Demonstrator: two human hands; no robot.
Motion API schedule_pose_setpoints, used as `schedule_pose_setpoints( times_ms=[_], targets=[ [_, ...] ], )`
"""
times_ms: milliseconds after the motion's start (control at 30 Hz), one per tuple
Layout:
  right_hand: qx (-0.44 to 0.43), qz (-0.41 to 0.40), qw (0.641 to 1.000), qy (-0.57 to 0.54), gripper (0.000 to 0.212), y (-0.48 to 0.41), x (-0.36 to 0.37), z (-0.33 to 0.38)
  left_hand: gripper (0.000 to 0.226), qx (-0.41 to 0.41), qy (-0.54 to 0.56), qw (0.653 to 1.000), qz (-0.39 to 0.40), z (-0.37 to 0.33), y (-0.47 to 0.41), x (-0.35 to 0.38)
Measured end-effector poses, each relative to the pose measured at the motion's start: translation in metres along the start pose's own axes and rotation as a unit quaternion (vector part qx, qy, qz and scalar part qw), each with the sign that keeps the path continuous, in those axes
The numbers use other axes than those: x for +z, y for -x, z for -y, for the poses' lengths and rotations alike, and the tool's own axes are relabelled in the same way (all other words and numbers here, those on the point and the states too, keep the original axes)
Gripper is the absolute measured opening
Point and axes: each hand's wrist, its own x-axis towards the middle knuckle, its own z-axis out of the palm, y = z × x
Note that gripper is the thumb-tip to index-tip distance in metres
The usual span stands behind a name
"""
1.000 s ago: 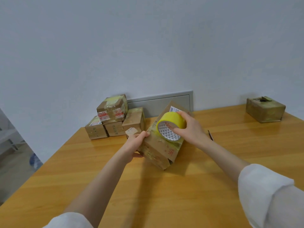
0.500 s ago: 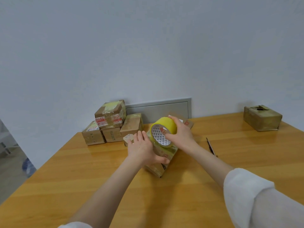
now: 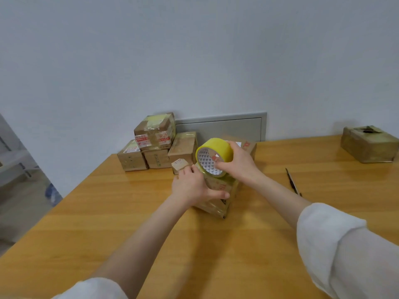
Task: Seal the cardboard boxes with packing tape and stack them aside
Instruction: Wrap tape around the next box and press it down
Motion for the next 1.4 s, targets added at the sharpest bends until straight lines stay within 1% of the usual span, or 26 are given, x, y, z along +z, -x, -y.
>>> schedule_pose_setpoints(
  times_ms=[67,133,233,400,533,567,700,800,967,1067,1133,1200,1400],
  targets=[
    [-0.002,0.000,1.000,0.005,0.065,-0.001,0.004,0.003,0.135,-0.006,-0.024,1.000,0.020,-0.004,0.004,0.005],
    [-0.005,0.015,1.000,0.019,0.062,0.000,0.008,0.008,0.138,-0.018,-0.017,0.999,0.046,-0.003,0.007,0.010],
    [-0.002,0.029,0.999,0.038,0.060,0.002,0.011,0.014,0.134,-0.026,0.021,0.998,0.056,0.000,0.007,0.012],
    [-0.002,0.044,0.995,0.090,0.058,0.003,-0.004,0.027,0.132,-0.027,0.028,0.998,0.053,-0.001,0.011,0.013],
    [-0.008,0.030,0.996,0.084,0.069,0.008,-0.030,0.030,0.133,-0.022,0.037,0.998,0.052,0.000,0.011,0.013],
    [-0.017,0.034,0.996,0.081,0.069,0.010,-0.034,0.030,0.133,-0.017,0.037,0.997,0.058,0.001,0.010,0.012],
    [-0.052,0.057,0.989,0.125,0.052,0.014,-0.048,0.029,0.133,-0.012,0.035,0.996,0.081,0.001,0.005,0.009],
    [-0.035,0.070,0.989,0.127,0.036,0.017,-0.063,0.026,0.133,-0.008,0.025,0.997,0.079,-0.003,0.003,0.010],
    [-0.049,0.094,0.981,0.165,0.031,0.021,-0.066,0.024,0.133,0.000,0.022,0.995,0.099,-0.005,-0.003,0.008],
    [-0.011,0.155,0.968,0.195,0.029,0.023,-0.078,0.017,0.132,-0.011,0.025,0.996,0.090,-0.005,-0.003,0.010],
    [0.015,0.179,0.969,0.169,0.026,0.029,-0.080,0.005,0.132,-0.008,0.019,0.996,0.086,-0.005,-0.003,0.011],
    [0.018,0.184,0.971,0.154,0.029,0.035,-0.075,-0.004,0.131,-0.004,0.016,0.996,0.086,-0.005,-0.005,0.011],
    [0.015,0.209,0.964,0.165,0.041,0.037,-0.076,-0.013,0.133,-0.004,0.001,0.995,0.096,-0.005,-0.009,0.011]
  ],
)
